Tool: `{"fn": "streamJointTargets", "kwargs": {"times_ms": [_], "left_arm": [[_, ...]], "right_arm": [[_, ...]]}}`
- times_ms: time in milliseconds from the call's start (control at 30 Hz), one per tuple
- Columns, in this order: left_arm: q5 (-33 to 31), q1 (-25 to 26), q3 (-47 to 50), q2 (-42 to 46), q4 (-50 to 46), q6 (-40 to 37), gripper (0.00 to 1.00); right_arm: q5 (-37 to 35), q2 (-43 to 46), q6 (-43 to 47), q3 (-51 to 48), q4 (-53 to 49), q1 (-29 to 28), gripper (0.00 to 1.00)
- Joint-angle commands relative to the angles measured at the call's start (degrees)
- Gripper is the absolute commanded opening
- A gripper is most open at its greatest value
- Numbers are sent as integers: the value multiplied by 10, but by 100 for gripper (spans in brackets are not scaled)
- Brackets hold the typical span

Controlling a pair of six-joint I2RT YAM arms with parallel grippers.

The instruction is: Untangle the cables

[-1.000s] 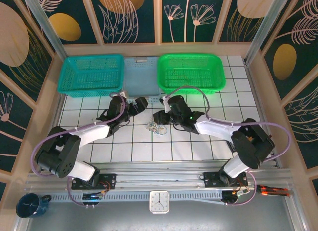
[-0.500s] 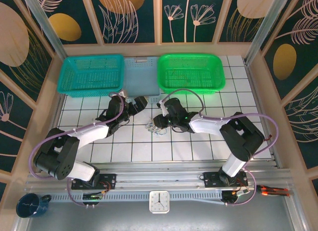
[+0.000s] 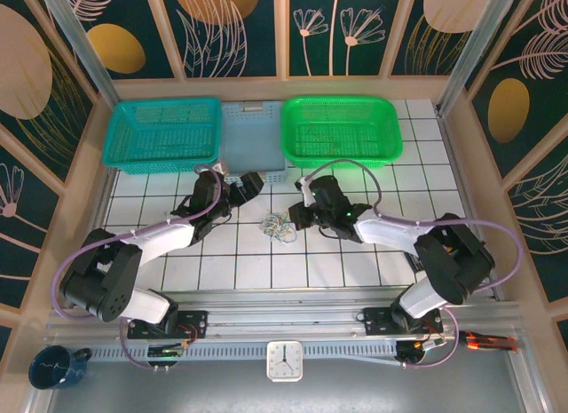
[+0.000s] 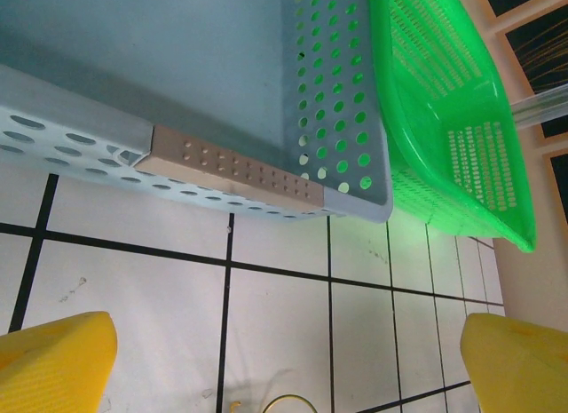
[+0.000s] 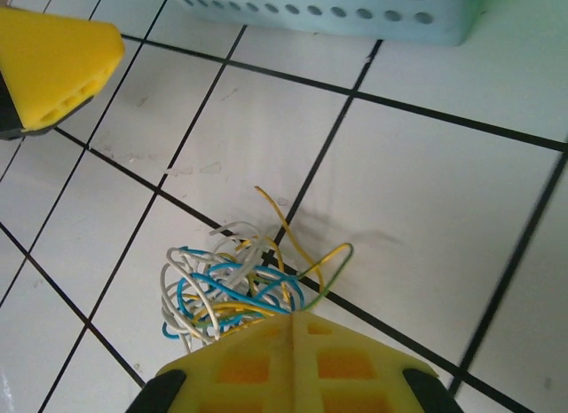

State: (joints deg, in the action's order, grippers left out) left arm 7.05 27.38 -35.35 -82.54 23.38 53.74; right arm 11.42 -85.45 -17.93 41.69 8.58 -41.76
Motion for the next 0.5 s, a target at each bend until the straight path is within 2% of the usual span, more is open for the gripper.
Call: {"fn": "streamJointTargets", "kwargs": {"times_ms": [0,100,233,300,467], "left_arm": [[9,-3,0,-3,14,9,99],[15,-3,-2,-7,17,9,99],[19,-3,-7,-12,17,8,99],[20,-3,-9,-13,17,8,99],[21,-3,-12,-12,15,7,99]], "right_arm": [[-17,36,-22,-22,8,9,0],[-7,42,-19,-22,7,10,0],[11,23,-2,-10,6,8,28],[21,12,11,-5,9,7,33],[48,-12,44,4,27,4,38]]}}
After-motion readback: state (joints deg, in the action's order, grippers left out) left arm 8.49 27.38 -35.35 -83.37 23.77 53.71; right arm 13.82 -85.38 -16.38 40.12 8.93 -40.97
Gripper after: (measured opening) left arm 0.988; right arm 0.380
